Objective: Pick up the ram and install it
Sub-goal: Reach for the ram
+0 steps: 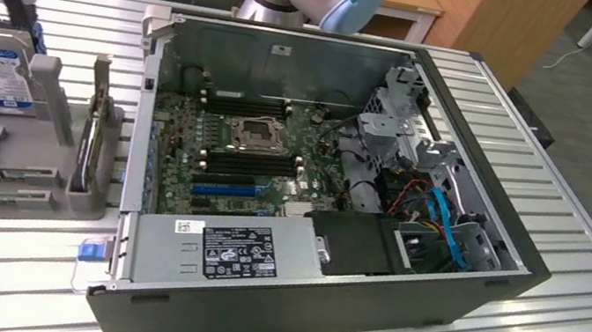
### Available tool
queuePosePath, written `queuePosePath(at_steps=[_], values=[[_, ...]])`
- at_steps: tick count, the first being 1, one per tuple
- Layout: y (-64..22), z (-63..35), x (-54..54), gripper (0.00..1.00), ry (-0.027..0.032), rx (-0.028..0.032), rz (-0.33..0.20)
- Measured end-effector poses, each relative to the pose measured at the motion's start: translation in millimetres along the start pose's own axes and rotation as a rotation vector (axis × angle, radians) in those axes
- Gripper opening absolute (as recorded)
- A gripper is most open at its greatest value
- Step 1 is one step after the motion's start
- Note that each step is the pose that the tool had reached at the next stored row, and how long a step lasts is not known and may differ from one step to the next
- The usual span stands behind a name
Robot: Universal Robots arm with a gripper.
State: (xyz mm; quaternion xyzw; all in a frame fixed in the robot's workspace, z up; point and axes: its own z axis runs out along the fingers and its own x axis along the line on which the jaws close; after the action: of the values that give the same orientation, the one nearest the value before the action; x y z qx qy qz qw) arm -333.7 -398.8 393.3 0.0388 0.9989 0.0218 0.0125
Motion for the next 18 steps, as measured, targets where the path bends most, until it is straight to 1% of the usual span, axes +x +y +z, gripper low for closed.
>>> queuePosePath(at_steps=[8,18], values=[[-2.8,-1.0,35.9,0.11,0.0001,0.0,0.0],[-2.9,-1.0,37.0,0.11,-0.0007,0.0091,0.0]])
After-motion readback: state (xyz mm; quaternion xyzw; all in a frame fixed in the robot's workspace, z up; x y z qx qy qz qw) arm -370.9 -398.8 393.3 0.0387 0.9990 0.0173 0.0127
